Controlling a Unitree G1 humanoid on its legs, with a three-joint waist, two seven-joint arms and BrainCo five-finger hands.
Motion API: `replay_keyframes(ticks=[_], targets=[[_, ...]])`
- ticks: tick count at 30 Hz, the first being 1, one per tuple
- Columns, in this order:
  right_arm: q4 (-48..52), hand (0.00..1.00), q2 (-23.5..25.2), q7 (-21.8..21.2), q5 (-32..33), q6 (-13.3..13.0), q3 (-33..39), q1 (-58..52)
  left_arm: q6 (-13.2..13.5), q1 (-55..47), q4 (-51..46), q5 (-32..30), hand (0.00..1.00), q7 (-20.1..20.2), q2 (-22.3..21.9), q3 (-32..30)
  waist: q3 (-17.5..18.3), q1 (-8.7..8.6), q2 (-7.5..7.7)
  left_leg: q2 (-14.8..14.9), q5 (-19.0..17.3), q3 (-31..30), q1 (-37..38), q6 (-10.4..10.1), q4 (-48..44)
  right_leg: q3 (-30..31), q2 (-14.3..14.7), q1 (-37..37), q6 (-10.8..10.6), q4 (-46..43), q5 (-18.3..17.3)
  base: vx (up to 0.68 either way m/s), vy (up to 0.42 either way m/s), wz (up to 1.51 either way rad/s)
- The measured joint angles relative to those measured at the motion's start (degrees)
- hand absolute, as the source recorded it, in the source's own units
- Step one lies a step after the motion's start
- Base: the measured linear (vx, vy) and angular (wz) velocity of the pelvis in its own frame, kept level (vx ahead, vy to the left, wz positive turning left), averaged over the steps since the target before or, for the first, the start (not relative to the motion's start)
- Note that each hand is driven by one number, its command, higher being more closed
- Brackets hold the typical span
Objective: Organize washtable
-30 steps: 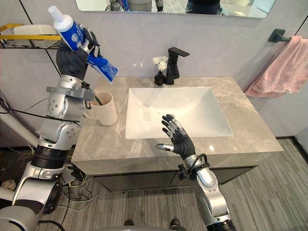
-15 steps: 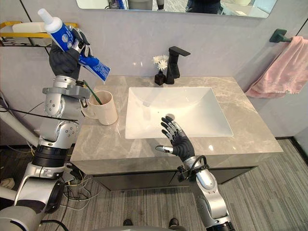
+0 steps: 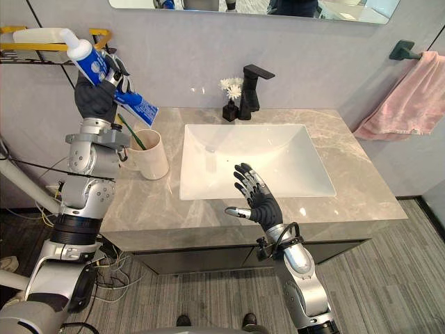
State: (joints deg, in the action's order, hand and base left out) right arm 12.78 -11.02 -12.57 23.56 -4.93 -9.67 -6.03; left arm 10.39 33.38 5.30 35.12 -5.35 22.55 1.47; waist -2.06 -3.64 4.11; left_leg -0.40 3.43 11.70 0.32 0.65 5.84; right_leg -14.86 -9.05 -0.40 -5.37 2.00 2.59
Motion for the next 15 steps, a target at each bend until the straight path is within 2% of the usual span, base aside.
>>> replay_keyframes(ticks=[5, 15], targets=[[0.00, 0.00, -0.01, 0.10, -0.18, -0.06, 0.73, 0.15, -0.06, -1.96, 0.02, -0.02, 1.00, 0.15, -0.79, -2.35, -0.95, 0.07, 0.15, 0.00, -0.02, 0.52, 0.08, -0.01, -0.04, 0.61, 0.00, -0.02, -0.01, -0.17, 0.01, 0.00, 0.000, -0.05], [0.61, 0.00, -0.05, 0.06, -0.18, -0.20, 0.96, 0.21, -0.10, -3.41, 0.02, -1.20, 1.00, 0.25, -1.08, -2.43, -2.42, 0.59, 0.12, 0.11, -0.03, 0.88, -0.35, 0.00, 0.00, 0.91, 0.01, -0.94, 0.38, -0.75, -0.26, -0.01, 0.001, -0.02]])
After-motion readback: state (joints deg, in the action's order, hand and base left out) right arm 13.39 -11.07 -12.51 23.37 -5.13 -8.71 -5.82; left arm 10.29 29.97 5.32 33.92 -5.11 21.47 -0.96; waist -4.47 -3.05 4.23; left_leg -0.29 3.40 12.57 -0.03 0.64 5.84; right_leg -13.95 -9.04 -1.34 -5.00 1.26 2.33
